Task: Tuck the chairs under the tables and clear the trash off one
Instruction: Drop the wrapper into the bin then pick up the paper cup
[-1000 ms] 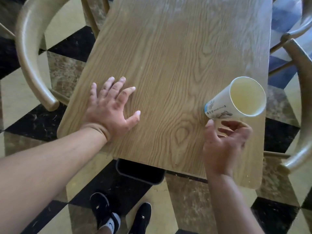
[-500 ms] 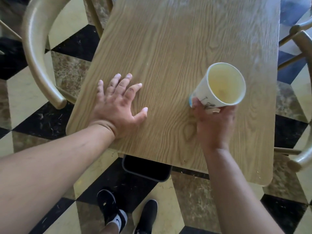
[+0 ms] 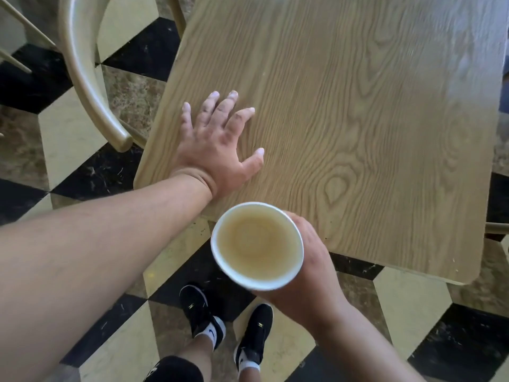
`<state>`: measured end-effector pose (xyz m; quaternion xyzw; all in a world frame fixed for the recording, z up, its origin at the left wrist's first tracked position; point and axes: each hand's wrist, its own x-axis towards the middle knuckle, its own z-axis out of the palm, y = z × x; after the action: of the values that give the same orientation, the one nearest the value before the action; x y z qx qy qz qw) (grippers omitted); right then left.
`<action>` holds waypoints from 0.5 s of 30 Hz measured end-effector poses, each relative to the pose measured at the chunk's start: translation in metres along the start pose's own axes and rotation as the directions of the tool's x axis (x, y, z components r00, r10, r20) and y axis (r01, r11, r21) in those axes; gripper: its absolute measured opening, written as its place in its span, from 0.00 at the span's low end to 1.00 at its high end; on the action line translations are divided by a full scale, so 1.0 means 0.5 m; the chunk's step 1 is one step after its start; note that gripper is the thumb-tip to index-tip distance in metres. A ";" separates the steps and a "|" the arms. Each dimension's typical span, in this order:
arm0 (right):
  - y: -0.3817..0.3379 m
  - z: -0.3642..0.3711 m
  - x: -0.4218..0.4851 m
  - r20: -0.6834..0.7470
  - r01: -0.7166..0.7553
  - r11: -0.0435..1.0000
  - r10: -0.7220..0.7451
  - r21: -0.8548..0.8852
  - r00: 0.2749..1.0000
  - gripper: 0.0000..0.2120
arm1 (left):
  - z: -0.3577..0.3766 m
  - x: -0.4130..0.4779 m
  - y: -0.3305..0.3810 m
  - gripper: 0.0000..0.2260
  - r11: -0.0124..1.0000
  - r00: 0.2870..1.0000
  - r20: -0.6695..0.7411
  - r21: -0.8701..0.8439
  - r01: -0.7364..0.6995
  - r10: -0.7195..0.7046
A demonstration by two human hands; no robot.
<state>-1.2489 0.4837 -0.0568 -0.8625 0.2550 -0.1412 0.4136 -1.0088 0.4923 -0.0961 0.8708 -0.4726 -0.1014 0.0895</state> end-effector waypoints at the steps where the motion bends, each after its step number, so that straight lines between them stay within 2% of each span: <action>1: 0.003 0.003 -0.019 0.026 0.027 1.000 -0.027 -0.011 0.999 0.35 | -0.001 -0.001 0.000 0.33 1.000 1.000 -0.003 -0.001 -0.006 0.006; 4: 0.030 0.026 -0.064 0.115 0.036 0.999 -0.031 -0.041 0.993 0.36 | -0.001 0.001 -0.003 0.33 1.000 1.000 -0.010 0.000 -0.014 0.014; 7: 0.070 0.057 -0.085 0.223 -0.114 0.984 0.142 -0.134 0.964 0.35 | 0.000 0.001 -0.001 0.33 1.000 1.000 -0.007 0.014 -0.011 0.011; 11: 0.149 0.108 -0.090 0.319 -0.268 0.932 0.338 -0.243 0.886 0.34 | -0.001 0.000 -0.001 0.33 1.000 1.000 -0.003 0.016 -0.011 0.011; 13: 0.193 0.131 -0.092 0.347 -0.267 0.907 0.377 -0.325 0.859 0.38 | -0.002 0.001 0.000 0.33 1.000 1.000 0.002 0.017 -0.011 0.011; 15: 0.225 0.145 -0.095 0.412 -0.301 0.853 0.479 -0.426 0.775 0.43 | -0.003 0.001 0.000 0.33 1.000 1.000 0.005 0.018 -0.011 0.010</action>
<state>-1.2918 0.4971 -0.1914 -0.8530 0.3337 0.2247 0.3324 -1.0083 0.4920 -0.0946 0.8688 -0.4783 -0.0989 0.0808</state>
